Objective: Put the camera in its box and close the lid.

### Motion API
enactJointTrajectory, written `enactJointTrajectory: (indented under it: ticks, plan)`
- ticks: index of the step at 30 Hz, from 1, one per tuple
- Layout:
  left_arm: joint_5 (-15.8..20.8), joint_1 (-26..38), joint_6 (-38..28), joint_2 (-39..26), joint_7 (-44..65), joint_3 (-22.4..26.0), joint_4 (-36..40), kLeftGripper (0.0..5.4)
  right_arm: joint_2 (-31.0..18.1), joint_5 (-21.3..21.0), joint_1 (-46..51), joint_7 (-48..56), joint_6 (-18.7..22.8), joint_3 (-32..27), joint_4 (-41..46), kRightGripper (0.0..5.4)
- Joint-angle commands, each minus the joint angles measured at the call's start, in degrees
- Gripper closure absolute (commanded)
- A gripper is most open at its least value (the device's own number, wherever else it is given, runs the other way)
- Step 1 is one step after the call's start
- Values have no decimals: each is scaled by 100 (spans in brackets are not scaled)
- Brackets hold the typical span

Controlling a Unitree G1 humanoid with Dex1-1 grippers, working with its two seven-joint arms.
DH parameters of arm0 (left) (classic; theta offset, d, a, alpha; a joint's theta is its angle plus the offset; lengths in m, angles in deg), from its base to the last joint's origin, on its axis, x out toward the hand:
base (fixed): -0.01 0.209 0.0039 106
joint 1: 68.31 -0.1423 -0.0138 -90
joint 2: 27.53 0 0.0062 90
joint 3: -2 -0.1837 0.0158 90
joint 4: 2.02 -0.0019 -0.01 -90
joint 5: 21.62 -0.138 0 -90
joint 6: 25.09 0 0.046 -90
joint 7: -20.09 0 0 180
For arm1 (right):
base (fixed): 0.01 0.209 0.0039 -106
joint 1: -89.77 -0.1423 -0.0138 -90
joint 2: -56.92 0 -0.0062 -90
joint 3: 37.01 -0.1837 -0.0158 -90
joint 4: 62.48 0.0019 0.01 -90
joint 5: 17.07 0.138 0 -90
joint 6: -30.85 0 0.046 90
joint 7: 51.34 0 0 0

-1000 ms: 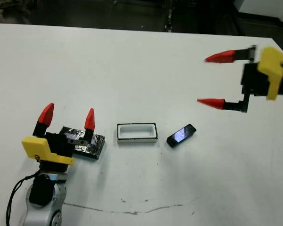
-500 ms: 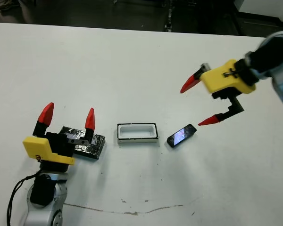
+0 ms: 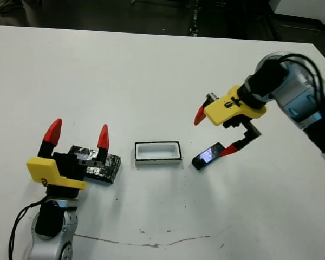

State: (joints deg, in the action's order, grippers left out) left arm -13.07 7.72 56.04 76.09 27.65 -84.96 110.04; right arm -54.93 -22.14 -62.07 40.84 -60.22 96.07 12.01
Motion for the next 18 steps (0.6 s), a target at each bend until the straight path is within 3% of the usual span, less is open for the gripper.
enactJointTrajectory:
  ticks: [1, 8, 12, 18]
  plan:
    - [-33, -116, 66, -20, -23, -21, 71, 1, 95, -58, 114, 32, 46, 141, -89, 0]
    - [-30, -128, -7, -8, -12, -26, 39, 1, 215, -168, 230, 32, 139, 186, -76, 0]
    - [9, -145, -30, -19, 17, -3, 11, 1, 234, 112, 278, 32, 309, 328, -163, 0]
    - [-4, -176, -38, -53, 43, 6, 17, 1, 264, 33, 413, 32, 256, 283, -113, 0]
